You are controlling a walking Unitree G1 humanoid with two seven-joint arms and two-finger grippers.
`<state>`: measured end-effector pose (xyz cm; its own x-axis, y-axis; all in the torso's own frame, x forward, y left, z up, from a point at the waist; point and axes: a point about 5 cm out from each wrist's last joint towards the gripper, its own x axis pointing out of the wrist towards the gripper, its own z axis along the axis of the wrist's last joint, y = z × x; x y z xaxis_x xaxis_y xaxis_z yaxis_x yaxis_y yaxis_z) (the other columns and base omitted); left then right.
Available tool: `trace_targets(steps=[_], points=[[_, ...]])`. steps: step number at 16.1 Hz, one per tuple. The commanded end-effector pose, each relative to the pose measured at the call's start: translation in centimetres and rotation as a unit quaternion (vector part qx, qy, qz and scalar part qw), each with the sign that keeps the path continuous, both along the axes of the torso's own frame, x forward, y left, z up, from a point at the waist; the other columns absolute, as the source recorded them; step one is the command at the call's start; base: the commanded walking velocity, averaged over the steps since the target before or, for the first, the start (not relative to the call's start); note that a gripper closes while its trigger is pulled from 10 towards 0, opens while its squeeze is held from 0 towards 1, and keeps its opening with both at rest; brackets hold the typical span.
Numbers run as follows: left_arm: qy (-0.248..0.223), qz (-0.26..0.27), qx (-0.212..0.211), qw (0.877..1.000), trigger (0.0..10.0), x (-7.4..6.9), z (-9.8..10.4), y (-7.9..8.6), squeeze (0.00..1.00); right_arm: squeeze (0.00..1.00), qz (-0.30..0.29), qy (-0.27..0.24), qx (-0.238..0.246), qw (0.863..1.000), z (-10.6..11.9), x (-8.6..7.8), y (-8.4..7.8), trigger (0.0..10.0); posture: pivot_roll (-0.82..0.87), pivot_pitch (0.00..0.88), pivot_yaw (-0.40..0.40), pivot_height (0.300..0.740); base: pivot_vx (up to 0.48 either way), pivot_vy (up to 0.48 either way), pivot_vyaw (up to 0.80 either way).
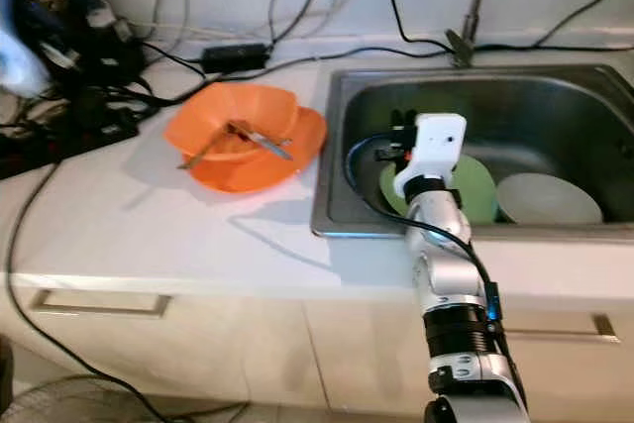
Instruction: Kitchen organization
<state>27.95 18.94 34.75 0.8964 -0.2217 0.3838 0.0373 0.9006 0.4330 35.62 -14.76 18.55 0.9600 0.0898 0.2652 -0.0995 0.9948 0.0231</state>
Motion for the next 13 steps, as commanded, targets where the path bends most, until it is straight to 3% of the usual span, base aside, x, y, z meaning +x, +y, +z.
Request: trace_targets(steps=[1,2,5,9,11,13], points=[[0.06,-0.031,0.003,0.998,10.0,1.9,-4.5,-1.8,0.0,0.0,0.011,-0.011,0.007,1.0,0.6,0.2,0.6,10.0,0.1,0.015,0.101,0.74,0.0,0.0,0.0],[0.067,-0.039,-0.01,0.997,10.0,2.3,-5.9,-1.9,0.0,0.0,0.009,-0.013,0.005,1.0,0.7,0.2,0.4,10.0,0.09,0.013,0.107,0.74,0.0,0.0,0.0],[0.09,-0.048,0.02,0.995,10.0,3.3,-9.1,-2.1,0.0,0.0,0.004,-0.016,-0.005,1.0,0.7,0.0,-0.5,10.0,0.07,0.007,0.117,0.74,0.0,0.0,0.0],[0.05,-0.044,0.008,0.998,10.0,3.8,-11.4,-2.4,0.0,0.0,0.005,-0.021,-0.008,1.0,0.7,-0.1,-0.7,10.0,0.06,0.0,0.118,0.74,0.0,0.0,0.0],[0.042,-0.012,0.011,0.999,10.0,4.5,-13.3,-2.5,0.0,0.0,0.01,-0.02,-0.008,1.0,0.5,-0.1,-0.6,10.0,0.05,0.0,0.115,0.74,0.0,0.0,0.0],[0.035,-0.021,0.012,0.999,10.0,4.9,-14.1,-3.5,0.0,0.0,0.016,-0.023,-0.009,1.0,0.6,-0.1,-0.5,10.0,0.04,0.0,0.114,0.74,0.0,0.0,0.0]])
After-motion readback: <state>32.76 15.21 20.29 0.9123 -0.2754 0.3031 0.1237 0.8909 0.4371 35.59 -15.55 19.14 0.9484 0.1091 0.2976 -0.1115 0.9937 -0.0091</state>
